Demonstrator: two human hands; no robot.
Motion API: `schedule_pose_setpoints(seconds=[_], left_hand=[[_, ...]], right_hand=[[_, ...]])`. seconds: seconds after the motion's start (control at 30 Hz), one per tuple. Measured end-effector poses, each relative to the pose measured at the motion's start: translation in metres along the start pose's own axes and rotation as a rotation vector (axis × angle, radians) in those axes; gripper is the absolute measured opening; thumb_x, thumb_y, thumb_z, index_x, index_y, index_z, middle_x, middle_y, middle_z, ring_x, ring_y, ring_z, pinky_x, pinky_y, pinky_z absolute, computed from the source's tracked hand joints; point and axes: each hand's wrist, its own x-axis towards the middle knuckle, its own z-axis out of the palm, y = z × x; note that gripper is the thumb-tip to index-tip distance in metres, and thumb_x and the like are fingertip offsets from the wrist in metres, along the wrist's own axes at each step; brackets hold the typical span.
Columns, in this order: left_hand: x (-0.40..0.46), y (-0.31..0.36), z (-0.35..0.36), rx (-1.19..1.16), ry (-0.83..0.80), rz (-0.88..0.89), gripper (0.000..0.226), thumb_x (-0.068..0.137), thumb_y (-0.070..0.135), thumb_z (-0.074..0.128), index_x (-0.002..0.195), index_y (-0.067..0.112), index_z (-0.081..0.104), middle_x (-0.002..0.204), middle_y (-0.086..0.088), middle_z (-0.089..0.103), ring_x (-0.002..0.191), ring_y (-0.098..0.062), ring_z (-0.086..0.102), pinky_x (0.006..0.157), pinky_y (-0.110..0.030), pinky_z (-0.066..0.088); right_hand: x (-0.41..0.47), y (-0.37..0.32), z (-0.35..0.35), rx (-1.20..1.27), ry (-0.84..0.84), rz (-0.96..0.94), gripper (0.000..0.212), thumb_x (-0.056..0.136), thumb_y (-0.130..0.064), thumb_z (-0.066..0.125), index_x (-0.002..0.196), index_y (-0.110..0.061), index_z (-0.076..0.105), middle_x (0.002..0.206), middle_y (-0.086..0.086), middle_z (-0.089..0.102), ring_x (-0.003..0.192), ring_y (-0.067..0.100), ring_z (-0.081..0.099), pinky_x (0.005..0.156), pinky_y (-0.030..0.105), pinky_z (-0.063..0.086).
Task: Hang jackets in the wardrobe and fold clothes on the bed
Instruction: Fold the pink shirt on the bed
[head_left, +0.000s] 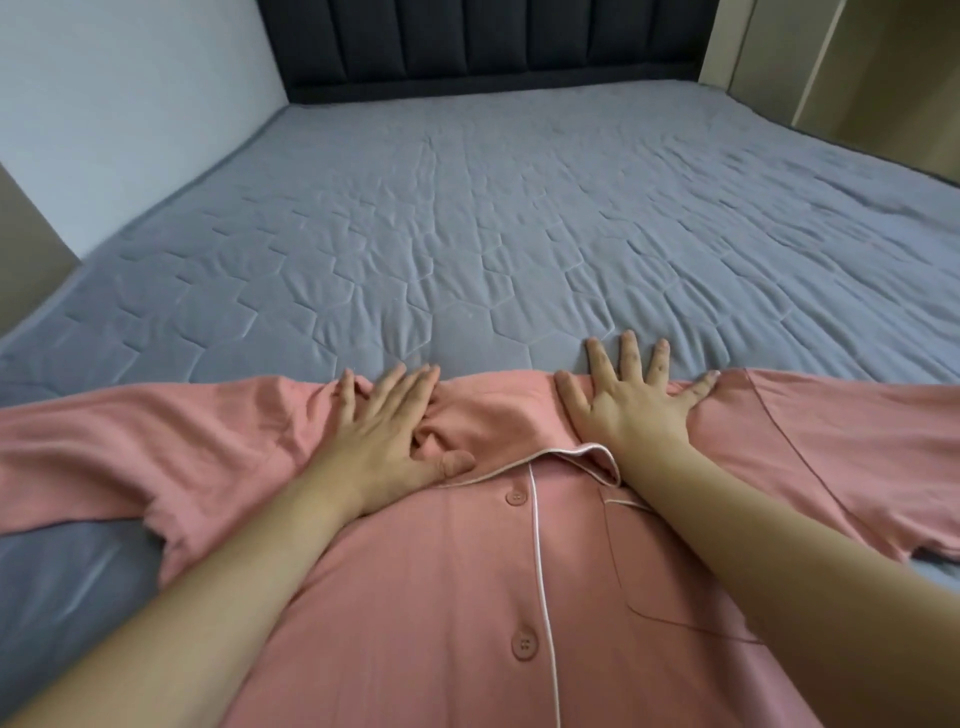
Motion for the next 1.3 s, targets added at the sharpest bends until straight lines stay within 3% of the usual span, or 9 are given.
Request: schedule_pose_setpoints(seconds=[0.23, 0.33, 0.43, 0.57, 0.67, 0.77, 0.87, 1.03, 1.3], left_hand=[[0.0, 0.012, -0.011, 0.032, -0.144, -0.12, 0.136, 0.042, 0.106, 0.012, 0.154, 0.033, -0.014, 0.161, 0.014, -0.02, 0.144, -0.006, -0.027, 0.114, -0.054, -0.021], [-0.025, 0.019, -0.013, -0.096, -0.015, -0.255, 0.127, 0.051, 0.103, 0.024, 0.154, 0.032, 0.0, 0.161, 0.009, -0.012, 0.148, -0.014, -0.016, 0.119, -0.049, -0.011], [-0.045, 0.035, -0.014, -0.281, 0.256, -0.467, 0.076, 0.067, 0.084, 0.04, 0.116, 0.028, 0.054, 0.142, -0.004, 0.031, 0.136, -0.03, 0.025, 0.115, -0.042, 0.016], [-0.032, 0.042, -0.032, -0.425, 0.086, -0.628, 0.037, 0.091, 0.05, 0.046, 0.1, 0.024, 0.071, 0.134, -0.005, 0.049, 0.126, -0.034, 0.036, 0.112, -0.038, 0.021], [-0.041, 0.034, -0.033, -0.418, 0.122, -0.648, 0.034, 0.091, 0.039, 0.047, 0.08, 0.014, 0.068, 0.129, -0.013, 0.056, 0.123, -0.038, 0.039, 0.111, -0.039, 0.028], [-0.051, 0.036, -0.032, -0.461, 0.063, -0.669, 0.037, 0.095, 0.035, 0.044, 0.107, 0.011, 0.069, 0.14, -0.011, 0.049, 0.128, -0.035, 0.038, 0.109, -0.036, 0.027], [-0.03, 0.049, -0.047, -0.781, 0.099, -0.745, 0.07, 0.083, 0.068, 0.034, 0.121, 0.019, 0.066, 0.139, -0.008, 0.052, 0.132, -0.033, 0.039, 0.113, -0.05, 0.026], [-0.026, 0.061, -0.03, -0.264, 0.019, -0.664, 0.054, 0.093, 0.045, 0.039, 0.132, 0.013, 0.059, 0.145, -0.006, 0.044, 0.131, -0.035, 0.034, 0.114, -0.05, 0.019], [-0.06, 0.048, -0.053, -0.101, 0.068, -0.675, 0.054, 0.094, 0.043, 0.04, 0.132, 0.005, 0.053, 0.141, -0.016, 0.043, 0.133, -0.035, 0.034, 0.112, -0.044, 0.023]], right_hand=[[-0.021, -0.002, -0.015, 0.068, 0.157, -0.885, 0.07, 0.089, -0.067, 0.021, 0.151, -0.035, 0.021, 0.157, -0.005, 0.029, 0.145, 0.018, 0.028, 0.112, 0.066, 0.014], [-0.013, -0.004, -0.016, -0.161, -0.058, -0.83, 0.075, 0.083, -0.071, 0.0, 0.149, -0.038, -0.011, 0.162, -0.012, 0.007, 0.149, 0.01, 0.008, 0.119, 0.05, 0.003], [-0.008, -0.007, -0.011, -0.226, -0.11, -0.784, 0.078, 0.085, -0.068, 0.002, 0.152, -0.031, -0.015, 0.163, -0.01, -0.006, 0.149, 0.01, -0.003, 0.119, 0.047, -0.003], [-0.01, -0.008, -0.012, -0.232, -0.136, -0.776, 0.08, 0.085, -0.072, 0.001, 0.152, -0.031, -0.014, 0.162, -0.009, -0.008, 0.149, 0.01, -0.005, 0.12, 0.047, -0.005], [-0.011, -0.008, -0.013, -0.194, -0.105, -0.783, 0.088, 0.078, -0.079, -0.009, 0.153, -0.032, -0.01, 0.163, -0.01, -0.002, 0.149, 0.009, -0.001, 0.12, 0.049, 0.0], [-0.009, -0.005, -0.012, -0.163, -0.1, -0.805, 0.088, 0.079, -0.08, -0.009, 0.153, -0.033, -0.007, 0.162, -0.012, 0.0, 0.149, 0.009, -0.001, 0.118, 0.054, 0.003], [-0.009, -0.006, -0.011, -0.16, -0.097, -0.798, 0.085, 0.081, -0.077, -0.001, 0.154, -0.034, -0.004, 0.162, -0.012, 0.0, 0.149, 0.009, 0.0, 0.117, 0.057, 0.004], [-0.008, -0.007, -0.008, -0.156, -0.095, -0.785, 0.083, 0.08, -0.08, -0.003, 0.153, -0.039, -0.005, 0.162, -0.013, 0.002, 0.149, 0.009, 0.002, 0.117, 0.058, 0.006], [-0.029, -0.041, -0.049, -0.595, -0.243, -0.629, 0.08, 0.084, -0.072, -0.003, 0.153, -0.033, -0.008, 0.163, 0.001, -0.001, 0.149, 0.024, 0.008, 0.115, 0.061, 0.005]])
